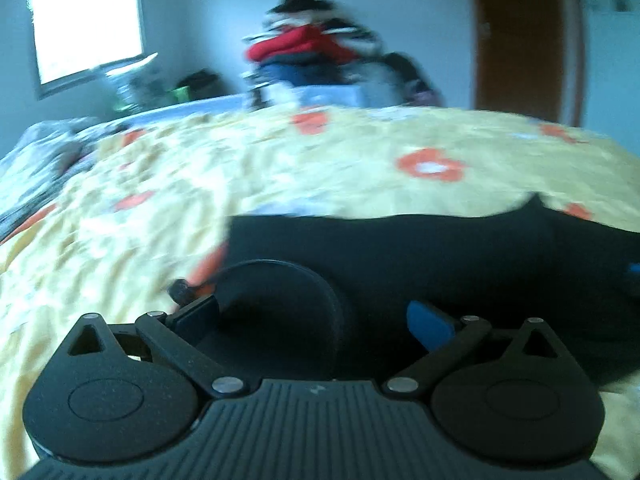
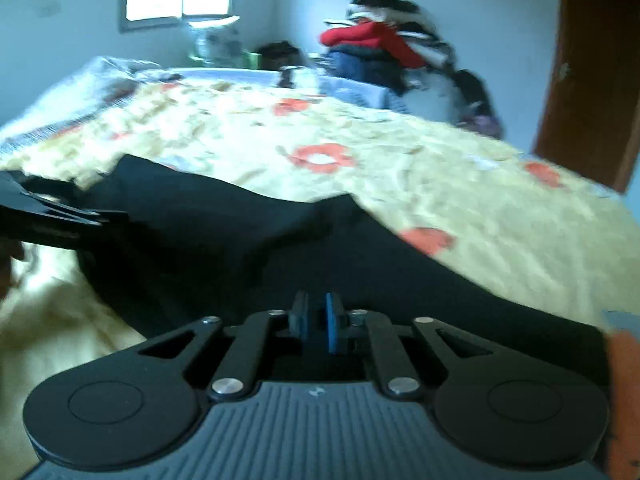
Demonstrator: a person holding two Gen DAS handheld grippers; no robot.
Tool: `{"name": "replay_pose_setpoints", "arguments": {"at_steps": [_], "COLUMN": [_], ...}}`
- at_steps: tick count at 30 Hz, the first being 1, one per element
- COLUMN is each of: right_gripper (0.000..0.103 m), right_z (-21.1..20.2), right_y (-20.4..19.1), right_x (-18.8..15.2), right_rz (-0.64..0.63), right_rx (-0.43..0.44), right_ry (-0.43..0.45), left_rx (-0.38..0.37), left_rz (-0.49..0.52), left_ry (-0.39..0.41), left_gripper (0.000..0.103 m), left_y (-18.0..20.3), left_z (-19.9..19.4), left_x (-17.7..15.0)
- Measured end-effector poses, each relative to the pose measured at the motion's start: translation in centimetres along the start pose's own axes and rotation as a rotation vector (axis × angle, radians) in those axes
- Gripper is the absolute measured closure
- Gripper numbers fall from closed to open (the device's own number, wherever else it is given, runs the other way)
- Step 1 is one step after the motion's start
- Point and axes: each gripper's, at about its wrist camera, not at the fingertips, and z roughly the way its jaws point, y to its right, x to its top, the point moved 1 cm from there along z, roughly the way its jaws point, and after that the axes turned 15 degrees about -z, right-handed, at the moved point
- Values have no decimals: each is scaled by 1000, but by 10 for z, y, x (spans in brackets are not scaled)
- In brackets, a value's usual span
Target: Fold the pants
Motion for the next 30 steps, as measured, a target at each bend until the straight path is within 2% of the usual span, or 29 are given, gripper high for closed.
{"name": "replay_pose_setpoints", "arguments": {"at_steps": [1, 2, 3, 5, 9, 11, 14, 16, 18, 20, 22, 25, 30], "right_gripper": [76, 71, 69, 68, 68, 67, 67, 67, 65, 46, 40, 40, 41], "right_z": [6, 15, 23, 24, 25, 25, 23, 18, 14, 18, 32, 30, 13], "right_y": [-5, -11, -17, -26, -25, -22, -23, -25, -32, -41, -47, -44, -65], "right_x": [2, 2, 0, -1, 0, 1, 4, 10, 18, 22, 17, 16, 35], "right_rz": [-10, -39, -78, -120, -109, -118, -125, -116, -130, -178, -227, -170, -254], "right_rx": [16, 24, 15, -26, -22, -27, -46, -63, -40, -26, -19, -26, -84], "right_ry": [-13, -45, -68, -47, -51, -54, -52, -22, 14, 6, -48, -35, 54], "left_rx": [31, 70, 110, 192, 331, 335, 299, 283, 277, 275, 280, 278, 286], "left_rz": [-12, -17, -11, 19, 17, -12, -49, -36, -21, -10, -9, -6, -13], "left_ry": [7, 25, 43, 87, 140, 118, 90, 82, 78, 74, 69, 62, 50], "left_gripper": [0, 0, 0, 0, 0, 0, 0, 0, 0, 0, 0, 0, 0], "left_y": [-7, -16, -22, -36, -67, -79, -86, -81, -74, -70, -69, -72, -76], "left_z": [2, 3, 3, 1, 2, 2, -2, -4, -1, 3, 6, 11, 15], "left_x": [3, 6, 9, 13, 23, 28, 30, 28, 26, 22, 20, 18, 16]}}
